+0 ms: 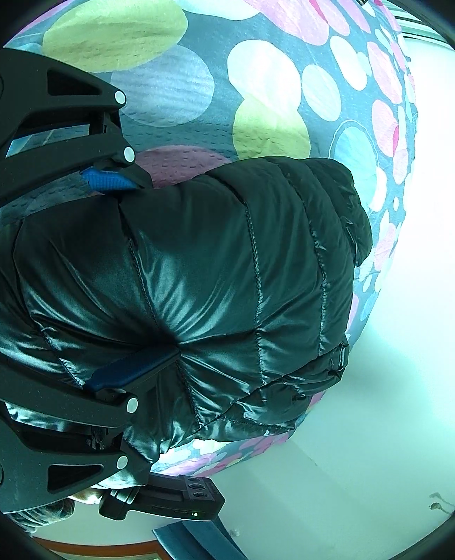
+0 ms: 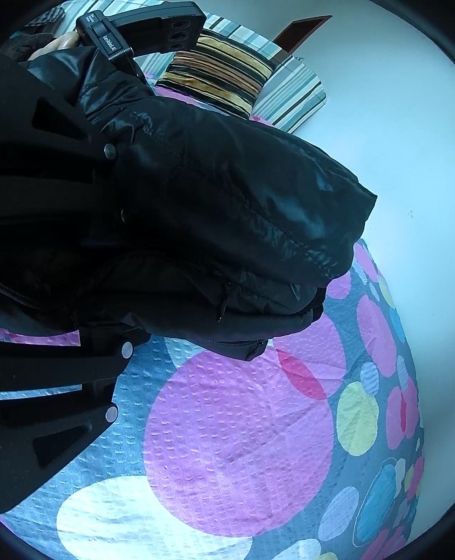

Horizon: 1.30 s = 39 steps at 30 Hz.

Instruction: Fold large clothes

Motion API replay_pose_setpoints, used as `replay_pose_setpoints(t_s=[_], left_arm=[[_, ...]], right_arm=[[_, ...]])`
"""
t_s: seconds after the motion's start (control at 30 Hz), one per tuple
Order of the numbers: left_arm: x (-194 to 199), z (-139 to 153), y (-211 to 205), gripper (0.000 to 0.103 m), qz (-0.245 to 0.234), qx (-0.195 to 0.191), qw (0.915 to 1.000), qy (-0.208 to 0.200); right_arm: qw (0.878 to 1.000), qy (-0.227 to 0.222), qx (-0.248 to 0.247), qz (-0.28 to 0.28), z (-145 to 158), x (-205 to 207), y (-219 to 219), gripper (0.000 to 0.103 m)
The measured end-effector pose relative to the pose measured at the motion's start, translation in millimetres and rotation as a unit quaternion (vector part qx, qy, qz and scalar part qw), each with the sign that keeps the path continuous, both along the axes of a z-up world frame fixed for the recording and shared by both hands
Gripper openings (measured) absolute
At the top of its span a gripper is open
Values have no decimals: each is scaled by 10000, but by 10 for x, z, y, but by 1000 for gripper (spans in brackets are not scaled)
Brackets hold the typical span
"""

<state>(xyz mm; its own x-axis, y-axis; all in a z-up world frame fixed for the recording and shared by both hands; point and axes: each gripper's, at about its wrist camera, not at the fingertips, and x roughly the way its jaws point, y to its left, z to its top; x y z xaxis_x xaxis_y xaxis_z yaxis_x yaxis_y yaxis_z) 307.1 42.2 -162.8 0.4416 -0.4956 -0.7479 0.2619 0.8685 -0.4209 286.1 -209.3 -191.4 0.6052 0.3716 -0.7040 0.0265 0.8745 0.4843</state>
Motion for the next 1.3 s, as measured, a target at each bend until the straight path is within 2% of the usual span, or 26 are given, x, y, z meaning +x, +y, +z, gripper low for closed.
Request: replay_pose_setpoints(t_s=[0.23,0.4,0.7,1.0,1.1,1.3], left_arm=[[-26,22,27,80,52,-74,10000,35],[-10,44,48,86,170,97,9998,10],[-108,179,-59,90,330,758,9958,-395],[-146,245,-106,91,505,1082,9915,-520],[-155,253,-133,93,574,1197,9899,-501],[-194,295,-189,94,700,1441,9854,-584]], right_arm=[[10000,-19,6,-18,3,32,-24,31],[9999,-96,25,-106,49,-22,-52,38],[9993,-140,-95,-334,159,-109,-132,47],[9971,-204,-415,-597,302,-232,-181,50],[9959,-200,-459,-755,340,-298,-218,56],[9930,-203,-627,-983,381,-501,-269,58]])
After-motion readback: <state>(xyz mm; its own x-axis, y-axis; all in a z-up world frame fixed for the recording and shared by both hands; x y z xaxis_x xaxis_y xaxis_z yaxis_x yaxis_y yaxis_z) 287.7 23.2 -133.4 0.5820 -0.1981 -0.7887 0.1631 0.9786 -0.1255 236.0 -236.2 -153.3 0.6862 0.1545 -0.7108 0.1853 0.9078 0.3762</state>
